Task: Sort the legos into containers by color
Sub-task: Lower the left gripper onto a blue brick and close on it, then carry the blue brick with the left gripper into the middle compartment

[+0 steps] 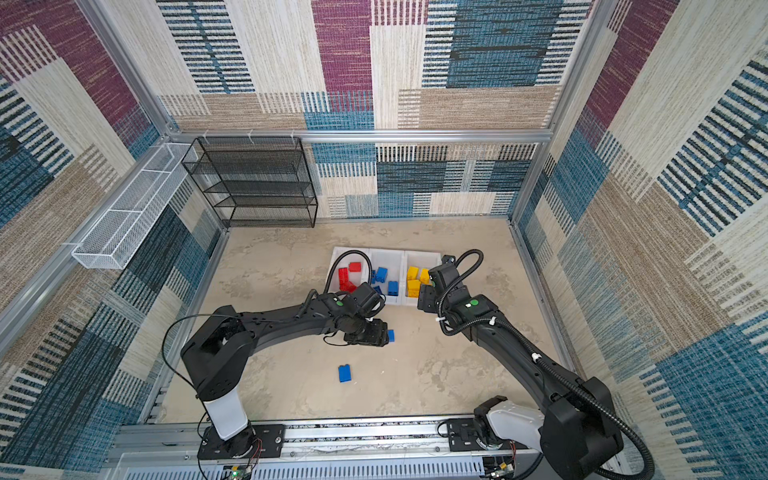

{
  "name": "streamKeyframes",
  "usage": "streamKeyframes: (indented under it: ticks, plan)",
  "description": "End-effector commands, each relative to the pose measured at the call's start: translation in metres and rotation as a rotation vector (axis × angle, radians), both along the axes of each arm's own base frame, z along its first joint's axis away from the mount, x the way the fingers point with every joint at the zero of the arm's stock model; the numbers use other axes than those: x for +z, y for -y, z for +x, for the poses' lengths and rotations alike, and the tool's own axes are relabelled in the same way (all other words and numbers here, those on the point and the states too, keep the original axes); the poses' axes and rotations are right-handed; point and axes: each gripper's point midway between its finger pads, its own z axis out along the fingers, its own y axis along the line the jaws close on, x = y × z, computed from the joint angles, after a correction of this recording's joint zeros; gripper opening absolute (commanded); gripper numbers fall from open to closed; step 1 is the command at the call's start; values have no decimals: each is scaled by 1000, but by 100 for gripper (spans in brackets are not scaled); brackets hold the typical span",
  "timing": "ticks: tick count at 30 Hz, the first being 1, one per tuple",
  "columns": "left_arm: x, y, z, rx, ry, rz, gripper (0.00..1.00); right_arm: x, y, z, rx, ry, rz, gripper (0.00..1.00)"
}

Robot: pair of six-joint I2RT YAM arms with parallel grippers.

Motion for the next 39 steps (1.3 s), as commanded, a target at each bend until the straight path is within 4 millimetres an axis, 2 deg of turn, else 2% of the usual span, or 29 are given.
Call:
streamKeyframes:
  ticks: [1, 9, 19, 27, 39]
  plan:
    - [-8, -2, 4, 44, -4, 72, 69, 3, -1, -3, 5, 11, 17, 83]
    - [-18, 11, 15, 11, 10, 145, 67, -2, 4, -10, 0, 15, 21, 83]
    - [-34, 10, 14, -49, 3, 252, 62, 0, 4, -11, 0, 19, 27, 83]
    - [-32, 22, 21, -87, 29, 239, 57, 1, 5, -13, -6, 17, 29, 83]
    - [-27, 25, 23, -93, 42, 226, 49, 2, 7, -17, -19, 15, 40, 82]
